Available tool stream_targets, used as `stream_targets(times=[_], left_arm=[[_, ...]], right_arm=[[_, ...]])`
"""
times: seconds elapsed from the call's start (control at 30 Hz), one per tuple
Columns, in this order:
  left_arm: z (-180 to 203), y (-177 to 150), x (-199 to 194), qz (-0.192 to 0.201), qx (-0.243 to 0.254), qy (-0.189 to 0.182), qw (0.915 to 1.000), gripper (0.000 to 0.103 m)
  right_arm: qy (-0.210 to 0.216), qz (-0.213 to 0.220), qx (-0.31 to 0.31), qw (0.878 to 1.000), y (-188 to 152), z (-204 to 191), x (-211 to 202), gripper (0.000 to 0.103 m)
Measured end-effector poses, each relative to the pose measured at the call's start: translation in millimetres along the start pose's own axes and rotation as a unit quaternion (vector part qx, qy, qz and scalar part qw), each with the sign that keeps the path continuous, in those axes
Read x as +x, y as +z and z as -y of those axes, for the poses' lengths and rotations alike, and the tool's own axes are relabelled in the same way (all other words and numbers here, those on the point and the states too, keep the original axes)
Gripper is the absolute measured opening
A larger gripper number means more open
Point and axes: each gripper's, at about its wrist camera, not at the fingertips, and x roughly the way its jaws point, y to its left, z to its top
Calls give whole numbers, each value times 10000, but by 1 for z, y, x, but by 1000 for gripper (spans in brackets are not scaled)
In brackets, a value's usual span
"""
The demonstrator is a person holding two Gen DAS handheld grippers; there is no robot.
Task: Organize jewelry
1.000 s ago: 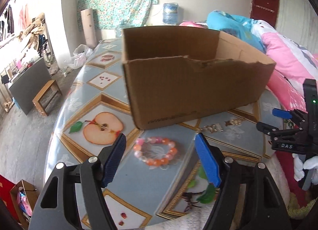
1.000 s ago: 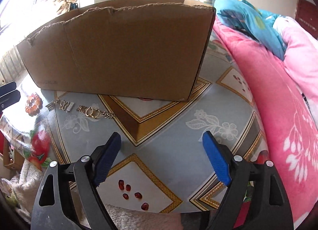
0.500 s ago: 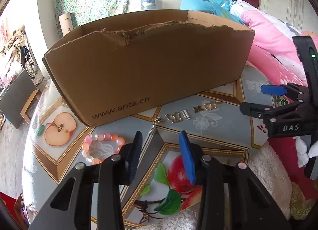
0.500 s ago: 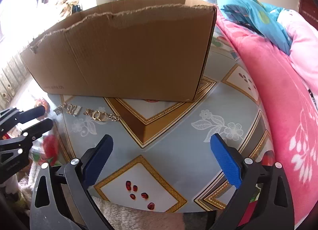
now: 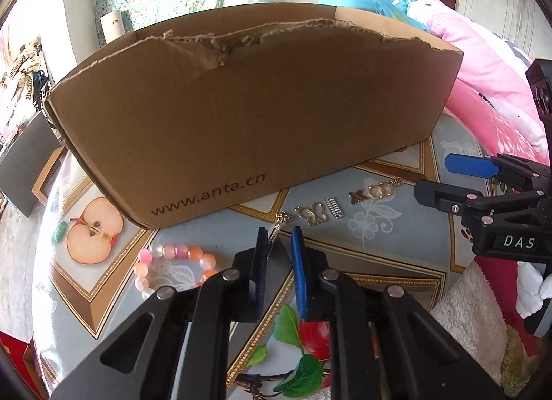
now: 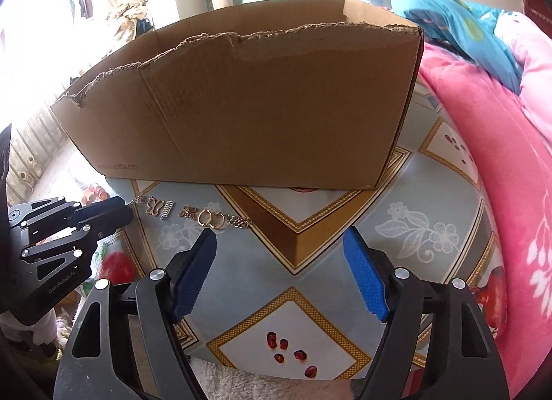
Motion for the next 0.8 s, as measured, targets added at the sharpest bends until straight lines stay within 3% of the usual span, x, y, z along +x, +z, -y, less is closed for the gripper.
stream_targets(times=[0.33,0.57,0.67,0.8], left_arm=[[-1,11,6,-20,-54,-13,10000,13],[4,13,8,-4,244,132,9996,13],[5,15,8,-36,293,147,9995,5],[0,14,6,-136,206,20,9997,6]], right_arm=[[49,-45,44,10000,1,7,4,71],[80,-8,53,10000,0,4,8,71],[87,16,51,9999,-1,4,6,71],[105,44,67,9999,-2,5,5,71]])
